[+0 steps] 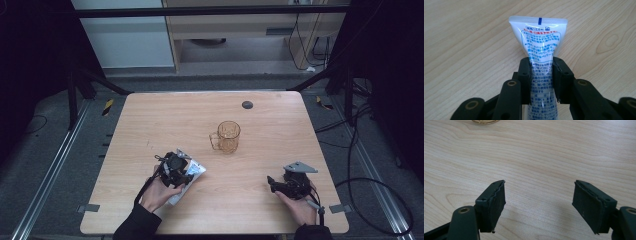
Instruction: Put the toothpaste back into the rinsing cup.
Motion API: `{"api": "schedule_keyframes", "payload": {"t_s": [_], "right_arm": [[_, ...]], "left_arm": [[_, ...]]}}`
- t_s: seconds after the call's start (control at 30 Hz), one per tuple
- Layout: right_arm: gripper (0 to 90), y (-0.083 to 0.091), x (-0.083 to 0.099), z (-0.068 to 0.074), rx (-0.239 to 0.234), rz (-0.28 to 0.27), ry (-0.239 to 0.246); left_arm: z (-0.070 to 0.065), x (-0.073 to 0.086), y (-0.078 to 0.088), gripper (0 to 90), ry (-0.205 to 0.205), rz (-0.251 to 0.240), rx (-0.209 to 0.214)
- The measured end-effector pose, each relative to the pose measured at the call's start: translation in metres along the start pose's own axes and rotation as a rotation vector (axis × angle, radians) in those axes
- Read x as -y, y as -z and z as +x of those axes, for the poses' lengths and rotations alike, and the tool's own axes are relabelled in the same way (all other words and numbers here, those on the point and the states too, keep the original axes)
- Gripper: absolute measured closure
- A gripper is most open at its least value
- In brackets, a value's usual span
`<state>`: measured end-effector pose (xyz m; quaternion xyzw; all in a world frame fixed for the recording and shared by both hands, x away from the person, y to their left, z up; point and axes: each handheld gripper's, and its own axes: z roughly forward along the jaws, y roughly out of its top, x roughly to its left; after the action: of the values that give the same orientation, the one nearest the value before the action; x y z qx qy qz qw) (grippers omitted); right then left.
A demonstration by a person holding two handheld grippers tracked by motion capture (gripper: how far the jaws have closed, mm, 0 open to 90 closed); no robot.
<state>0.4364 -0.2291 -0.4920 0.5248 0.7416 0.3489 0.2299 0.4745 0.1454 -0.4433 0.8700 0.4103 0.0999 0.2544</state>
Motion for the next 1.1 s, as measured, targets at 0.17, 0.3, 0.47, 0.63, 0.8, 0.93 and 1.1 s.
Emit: {"api": "schedule_keyframes", "payload": {"t_s": [0.17, 0.3, 0.47, 0.63, 0.8, 0.93, 1.1], "right_arm": [[26.0, 0.0, 0.0, 0.0, 0.001, 0.0, 0.004], [26.1, 0.0, 0.0, 0.0, 0.0, 0.0, 0.003], [26.1, 0.0, 0.0, 0.0, -0.001, 0.001, 0.003], [26.1, 0.0, 0.0, 0.0, -0.002, 0.001, 0.0], [26.1, 0.0, 0.0, 0.0, 0.001, 0.001, -0.001], [26.2, 0.0, 0.0, 0.0, 0.001, -0.002, -0.002], [26.5, 0.001, 0.0, 0.0, 0.001, -0.012, -0.004]], "left_arm": [[0.0, -0.001, 0.012, 72.3, -0.001, -0.055, -0.001], [0.0, -0.001, 0.018, 73.8, 0.003, -0.105, -0.01], [0.001, 0.0, 0.025, 75.0, 0.005, -0.161, -0.02], [0.003, 0.0, 0.032, 75.7, 0.001, -0.195, -0.031], [0.004, -0.003, 0.043, 75.8, 0.009, -0.251, -0.054], [0.004, -0.006, 0.055, 75.8, 0.007, -0.315, -0.087], [0.005, -0.011, 0.071, 76.0, 0.014, -0.398, -0.117]]}}
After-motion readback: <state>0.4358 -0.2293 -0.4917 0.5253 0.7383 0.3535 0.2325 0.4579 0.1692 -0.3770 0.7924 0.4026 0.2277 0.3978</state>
